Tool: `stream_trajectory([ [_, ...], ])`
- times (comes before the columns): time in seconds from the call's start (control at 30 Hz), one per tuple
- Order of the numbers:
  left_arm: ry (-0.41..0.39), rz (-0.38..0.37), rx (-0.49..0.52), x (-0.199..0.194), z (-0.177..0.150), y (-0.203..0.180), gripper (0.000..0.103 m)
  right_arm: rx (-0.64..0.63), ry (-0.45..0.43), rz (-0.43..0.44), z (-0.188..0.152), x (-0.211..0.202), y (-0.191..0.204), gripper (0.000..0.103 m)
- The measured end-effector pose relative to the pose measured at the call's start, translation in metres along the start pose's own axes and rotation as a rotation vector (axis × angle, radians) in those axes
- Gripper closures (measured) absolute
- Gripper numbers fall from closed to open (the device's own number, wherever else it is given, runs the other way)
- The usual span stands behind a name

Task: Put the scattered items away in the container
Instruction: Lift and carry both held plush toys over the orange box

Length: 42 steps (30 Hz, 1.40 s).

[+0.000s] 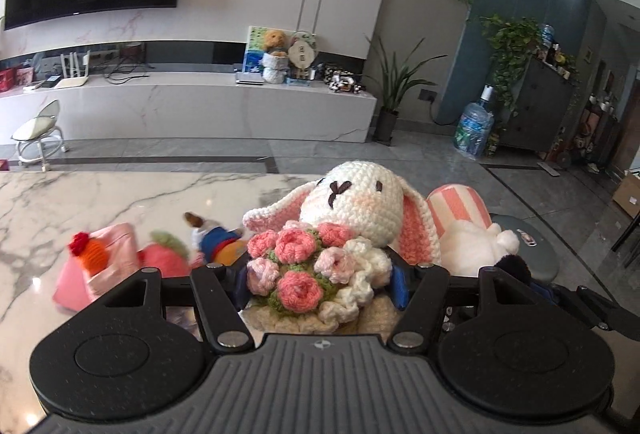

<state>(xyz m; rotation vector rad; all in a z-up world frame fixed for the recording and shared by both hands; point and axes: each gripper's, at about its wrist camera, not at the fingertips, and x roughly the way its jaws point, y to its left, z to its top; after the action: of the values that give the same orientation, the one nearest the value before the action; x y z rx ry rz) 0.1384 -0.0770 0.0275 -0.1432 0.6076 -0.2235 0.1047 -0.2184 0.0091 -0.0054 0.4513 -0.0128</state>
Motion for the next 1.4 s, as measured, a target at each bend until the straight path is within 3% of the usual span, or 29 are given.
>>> stream_trajectory([
  [0.3, 0.012, -0.051, 0.023, 0.036, 0.011, -0.034, 0.031, 0.009, 0.008, -0.054, 0.011, 0.021, -0.043, 0.038],
  [1.03, 0.14, -0.069, 0.031, 0.136, 0.014, -0.058, 0.03, 0.126, 0.113, -0.038, 0.012, 0.107, -0.097, 0.038],
  [1.4, 0.262, -0.041, -0.013, 0.168, -0.004, -0.041, 0.03, 0.227, 0.291, 0.043, -0.012, 0.156, -0.112, 0.038],
])
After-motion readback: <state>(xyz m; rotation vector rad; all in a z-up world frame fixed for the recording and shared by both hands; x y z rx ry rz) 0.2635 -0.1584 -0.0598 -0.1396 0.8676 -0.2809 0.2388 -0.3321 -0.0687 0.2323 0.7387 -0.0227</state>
